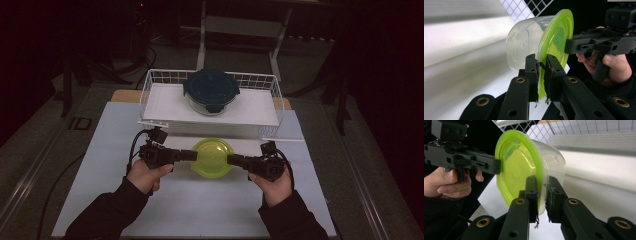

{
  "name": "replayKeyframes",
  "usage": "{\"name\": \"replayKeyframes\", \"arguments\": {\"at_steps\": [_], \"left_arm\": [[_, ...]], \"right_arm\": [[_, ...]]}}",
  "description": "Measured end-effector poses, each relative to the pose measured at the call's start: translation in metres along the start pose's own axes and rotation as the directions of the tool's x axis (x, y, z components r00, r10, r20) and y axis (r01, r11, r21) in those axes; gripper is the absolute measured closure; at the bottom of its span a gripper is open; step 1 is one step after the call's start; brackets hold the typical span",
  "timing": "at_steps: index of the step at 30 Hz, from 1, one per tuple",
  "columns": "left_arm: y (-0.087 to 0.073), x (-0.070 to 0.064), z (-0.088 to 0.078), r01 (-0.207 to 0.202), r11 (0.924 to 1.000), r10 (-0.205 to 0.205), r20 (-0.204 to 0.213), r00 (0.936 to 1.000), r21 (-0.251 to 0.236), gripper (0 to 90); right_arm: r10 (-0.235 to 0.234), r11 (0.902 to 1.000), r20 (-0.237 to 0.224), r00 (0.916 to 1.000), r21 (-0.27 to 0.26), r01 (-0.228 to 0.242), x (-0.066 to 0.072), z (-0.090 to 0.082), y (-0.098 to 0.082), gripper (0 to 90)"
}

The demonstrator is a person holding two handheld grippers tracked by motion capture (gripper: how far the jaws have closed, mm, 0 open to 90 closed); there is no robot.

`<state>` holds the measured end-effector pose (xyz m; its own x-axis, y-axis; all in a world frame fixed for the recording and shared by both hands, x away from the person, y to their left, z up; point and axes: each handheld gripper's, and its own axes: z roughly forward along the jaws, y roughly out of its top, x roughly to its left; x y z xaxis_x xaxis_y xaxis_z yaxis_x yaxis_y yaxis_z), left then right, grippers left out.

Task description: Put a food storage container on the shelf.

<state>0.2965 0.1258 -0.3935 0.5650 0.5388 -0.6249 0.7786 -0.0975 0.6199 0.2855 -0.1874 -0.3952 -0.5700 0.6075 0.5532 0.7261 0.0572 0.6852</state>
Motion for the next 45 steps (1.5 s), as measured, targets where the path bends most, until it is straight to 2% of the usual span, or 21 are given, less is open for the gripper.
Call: {"name": "replayKeyframes", "arguments": {"at_steps": [12, 18, 27, 30, 31, 36, 45], "left_arm": [[0.023, -0.017, -0.021, -0.034, 0.9977, 0.034, 0.003, 0.9994, -0.058, 81.2], [0.041, -0.027, -0.034, -0.044, 0.9952, 0.045, 0.002, 0.9990, -0.087, 81.3], [0.067, -0.036, -0.045, -0.063, 0.9918, 0.063, -0.007, 0.9980, -0.111, 81.3], [0.073, -0.039, -0.048, -0.068, 0.9905, 0.067, -0.011, 0.9977, -0.119, 81.3], [0.079, -0.041, -0.050, -0.070, 0.9897, 0.069, -0.011, 0.9976, -0.125, 81.3], [0.095, -0.045, -0.056, -0.079, 0.9875, 0.077, -0.019, 0.9968, -0.136, 81.3], [0.121, -0.049, -0.059, -0.094, 0.9833, 0.086, -0.053, 0.9949, -0.156, 81.3]], "right_arm": [[-0.046, 0.9981, -0.007, 0.9989, -0.042, 0.045, 0.018, -0.011, 0.027, 81.1], [-0.068, 0.9943, -0.014, 0.9976, -0.084, 0.067, 0.029, -0.017, 0.047, 81.2], [-0.095, 0.9890, -0.004, 0.9955, -0.114, 0.093, 0.039, -0.023, 0.073, 81.2], [-0.098, 0.9875, -0.001, 0.9952, -0.124, 0.097, 0.041, -0.024, 0.078, 81.1], [-0.105, 0.9855, -0.004, 0.9945, -0.135, 0.103, 0.043, -0.026, 0.086, 81.1], [-0.115, 0.9816, 0.007, 0.9933, -0.153, 0.115, 0.047, -0.028, 0.101, 81.1], [-0.116, 0.9780, 0.022, 0.9931, -0.172, 0.118, 0.048, -0.028, 0.128, 81.1]]}}
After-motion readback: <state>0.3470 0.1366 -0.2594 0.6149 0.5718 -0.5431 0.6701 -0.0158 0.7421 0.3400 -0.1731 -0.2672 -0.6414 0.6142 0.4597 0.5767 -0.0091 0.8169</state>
